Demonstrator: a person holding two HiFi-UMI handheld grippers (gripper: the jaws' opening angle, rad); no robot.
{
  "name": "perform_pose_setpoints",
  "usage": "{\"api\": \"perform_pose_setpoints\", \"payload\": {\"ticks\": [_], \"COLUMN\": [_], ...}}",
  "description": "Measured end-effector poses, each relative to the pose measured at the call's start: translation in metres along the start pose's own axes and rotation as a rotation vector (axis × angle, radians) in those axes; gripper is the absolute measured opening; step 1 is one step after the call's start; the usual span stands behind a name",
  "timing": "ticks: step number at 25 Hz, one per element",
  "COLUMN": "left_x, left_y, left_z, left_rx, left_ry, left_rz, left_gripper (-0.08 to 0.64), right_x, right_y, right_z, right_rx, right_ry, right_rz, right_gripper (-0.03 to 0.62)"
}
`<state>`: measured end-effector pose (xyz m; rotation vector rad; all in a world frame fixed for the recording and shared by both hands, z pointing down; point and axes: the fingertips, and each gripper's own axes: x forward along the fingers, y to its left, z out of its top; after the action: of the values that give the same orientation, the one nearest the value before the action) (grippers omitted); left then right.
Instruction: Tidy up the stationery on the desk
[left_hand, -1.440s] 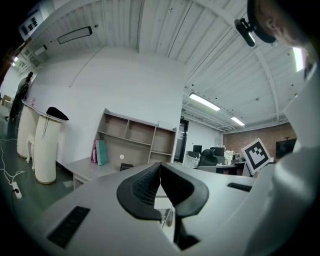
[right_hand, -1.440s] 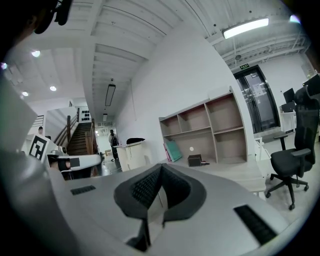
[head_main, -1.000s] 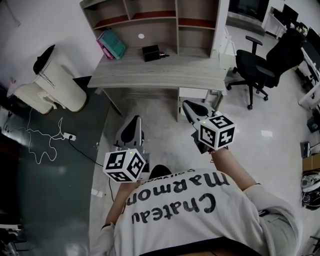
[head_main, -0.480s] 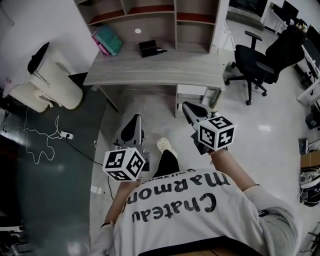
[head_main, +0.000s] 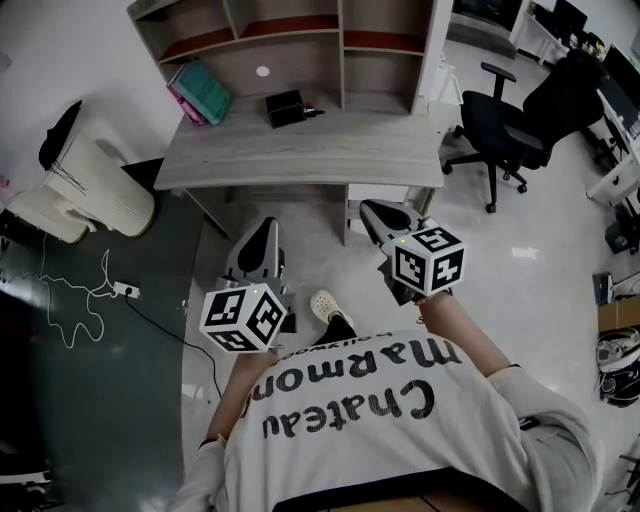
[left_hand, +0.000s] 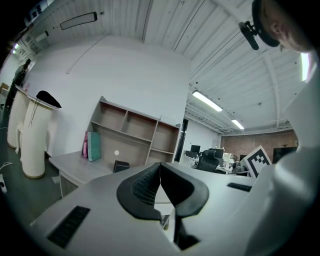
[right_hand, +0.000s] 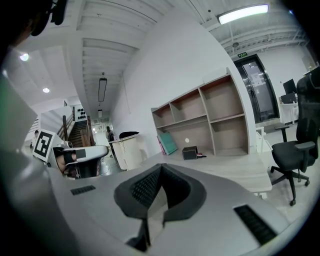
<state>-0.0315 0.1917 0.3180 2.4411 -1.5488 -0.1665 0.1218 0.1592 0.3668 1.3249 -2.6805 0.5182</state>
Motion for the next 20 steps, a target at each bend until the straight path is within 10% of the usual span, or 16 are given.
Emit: {"api": "perform_pose_setpoints", "payload": {"ticks": [20], "left_x": [0.153], "left_y": [0.065], "left_z": [0.061], "left_rx": [-0.006], "left_ry": [-0.029], "left_rz": [-0.065], "left_gripper": [0.015], "right_x": [0.115], "right_y": [-0.080], "right_z": [0.092], "right_rx": [-0.009], "right_ry": [-0.026], "right_rz": [-0.051], "right_gripper": [0.017]}}
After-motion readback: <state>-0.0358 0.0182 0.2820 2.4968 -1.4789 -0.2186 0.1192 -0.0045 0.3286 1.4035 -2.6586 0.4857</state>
